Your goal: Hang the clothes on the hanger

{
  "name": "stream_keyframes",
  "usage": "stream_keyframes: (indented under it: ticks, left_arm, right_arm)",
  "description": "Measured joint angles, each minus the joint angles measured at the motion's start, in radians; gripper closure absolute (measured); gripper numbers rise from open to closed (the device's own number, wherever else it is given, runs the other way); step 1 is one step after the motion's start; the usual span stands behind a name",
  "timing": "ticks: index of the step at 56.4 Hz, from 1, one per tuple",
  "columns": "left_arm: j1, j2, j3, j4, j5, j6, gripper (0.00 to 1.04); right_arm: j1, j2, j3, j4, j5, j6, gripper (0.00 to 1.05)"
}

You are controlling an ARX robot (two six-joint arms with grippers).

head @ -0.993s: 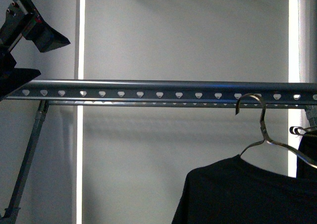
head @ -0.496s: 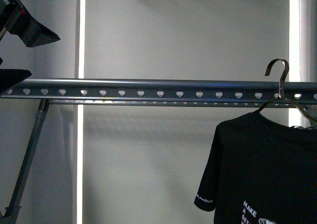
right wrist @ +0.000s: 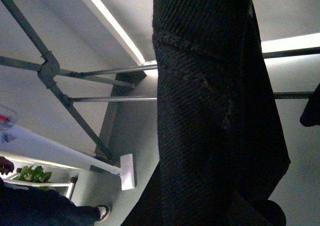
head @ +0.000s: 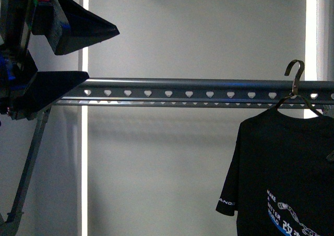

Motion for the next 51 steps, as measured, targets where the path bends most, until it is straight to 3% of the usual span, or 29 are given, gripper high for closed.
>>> stream_keyframes:
  ticks: [22,24,32,41,46,51]
  left_arm:
    - [0.013,0.022,-0.007,-0.001,0.013,0.007,0.06]
    - [0.012,0.022,-0.007,-0.006,0.012,0.007,0.06]
    - [0.012,0.025,-0.003,-0.033,-0.006,0.024,0.06]
    - [0.006,0.049,0.032,-0.192,-0.098,0.118,0.06]
    - [0.005,0.073,0.049,-0.289,-0.151,0.173,0.06]
    - [-0.002,0.095,0.059,-0.375,-0.199,0.236,0.06]
  right_arm:
    - [0.04,0.004,-0.148,0.129,0.075,-0.026,0.94]
    - [0.04,-0.01,-0.184,0.17,0.082,-0.038,0.85]
    - [0.044,-0.064,-0.304,0.286,0.125,-0.055,0.66]
    - [0.045,-0.237,-0.505,0.514,0.187,-0.043,0.41]
    - [0.039,-0.376,-0.617,0.607,0.185,-0.038,0.29]
    - [0.009,-0.623,-0.779,0.664,0.133,0.013,0.09]
